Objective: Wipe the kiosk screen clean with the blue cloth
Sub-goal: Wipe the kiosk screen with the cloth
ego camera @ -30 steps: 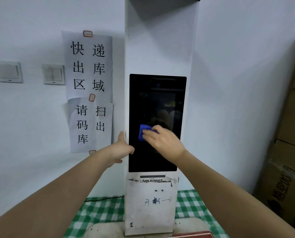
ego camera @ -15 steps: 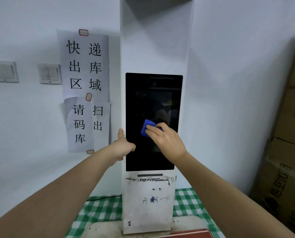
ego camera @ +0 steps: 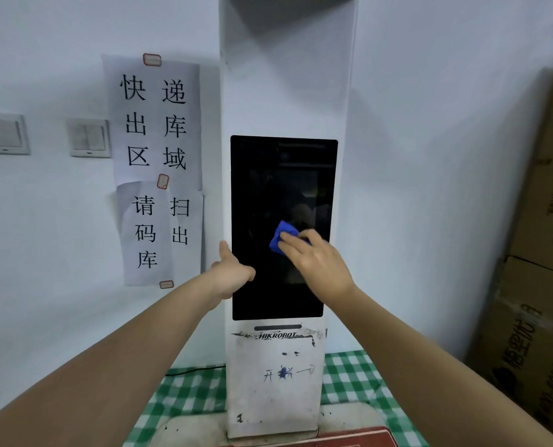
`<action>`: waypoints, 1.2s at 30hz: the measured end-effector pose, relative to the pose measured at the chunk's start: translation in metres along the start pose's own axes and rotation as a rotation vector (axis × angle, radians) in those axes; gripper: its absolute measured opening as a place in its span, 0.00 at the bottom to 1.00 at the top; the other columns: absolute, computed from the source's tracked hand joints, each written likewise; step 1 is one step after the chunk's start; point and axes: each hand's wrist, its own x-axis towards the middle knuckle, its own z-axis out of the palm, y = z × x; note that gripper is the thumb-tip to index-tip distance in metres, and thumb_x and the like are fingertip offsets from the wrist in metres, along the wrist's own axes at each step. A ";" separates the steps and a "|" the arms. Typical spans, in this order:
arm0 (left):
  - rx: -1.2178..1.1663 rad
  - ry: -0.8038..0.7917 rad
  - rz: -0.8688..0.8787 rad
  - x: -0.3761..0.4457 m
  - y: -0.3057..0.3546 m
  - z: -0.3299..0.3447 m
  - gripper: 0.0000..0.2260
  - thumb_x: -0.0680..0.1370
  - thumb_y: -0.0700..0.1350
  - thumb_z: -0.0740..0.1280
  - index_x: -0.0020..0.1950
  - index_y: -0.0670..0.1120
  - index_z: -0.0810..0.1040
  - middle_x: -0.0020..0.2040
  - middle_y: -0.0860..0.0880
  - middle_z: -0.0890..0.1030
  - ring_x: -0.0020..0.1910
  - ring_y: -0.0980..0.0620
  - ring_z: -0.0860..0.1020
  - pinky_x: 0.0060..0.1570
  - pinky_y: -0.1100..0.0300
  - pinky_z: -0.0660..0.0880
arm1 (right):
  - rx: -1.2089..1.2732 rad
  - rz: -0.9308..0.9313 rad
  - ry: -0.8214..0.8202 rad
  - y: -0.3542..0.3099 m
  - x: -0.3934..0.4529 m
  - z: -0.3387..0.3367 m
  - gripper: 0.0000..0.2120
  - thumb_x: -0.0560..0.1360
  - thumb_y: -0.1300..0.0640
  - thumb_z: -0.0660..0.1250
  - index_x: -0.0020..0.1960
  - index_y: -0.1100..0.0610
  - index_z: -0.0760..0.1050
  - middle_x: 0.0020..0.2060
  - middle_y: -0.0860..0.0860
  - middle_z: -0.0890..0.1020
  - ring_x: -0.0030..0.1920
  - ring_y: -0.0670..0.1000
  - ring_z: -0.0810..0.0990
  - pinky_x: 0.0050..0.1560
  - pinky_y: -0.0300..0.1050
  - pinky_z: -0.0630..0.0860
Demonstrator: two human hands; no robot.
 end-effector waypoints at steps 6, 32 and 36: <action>0.000 0.005 -0.016 0.003 0.001 0.002 0.42 0.76 0.41 0.62 0.78 0.52 0.35 0.76 0.44 0.58 0.67 0.45 0.68 0.61 0.55 0.73 | -0.030 -0.152 -0.127 0.007 -0.011 0.003 0.20 0.60 0.71 0.76 0.51 0.62 0.81 0.51 0.55 0.83 0.41 0.57 0.79 0.34 0.48 0.78; 0.061 0.024 -0.067 0.004 0.004 0.004 0.42 0.76 0.44 0.62 0.77 0.50 0.34 0.78 0.43 0.54 0.74 0.41 0.61 0.70 0.47 0.66 | -0.083 -0.144 -0.094 0.027 -0.018 -0.009 0.20 0.59 0.74 0.74 0.50 0.64 0.81 0.50 0.56 0.83 0.41 0.58 0.79 0.33 0.48 0.78; 0.056 0.040 -0.069 0.002 0.009 0.006 0.41 0.76 0.45 0.63 0.78 0.49 0.37 0.77 0.42 0.55 0.74 0.40 0.60 0.71 0.46 0.64 | -0.090 0.005 0.033 0.032 -0.005 -0.016 0.22 0.57 0.76 0.74 0.49 0.64 0.82 0.49 0.54 0.84 0.41 0.58 0.80 0.33 0.45 0.76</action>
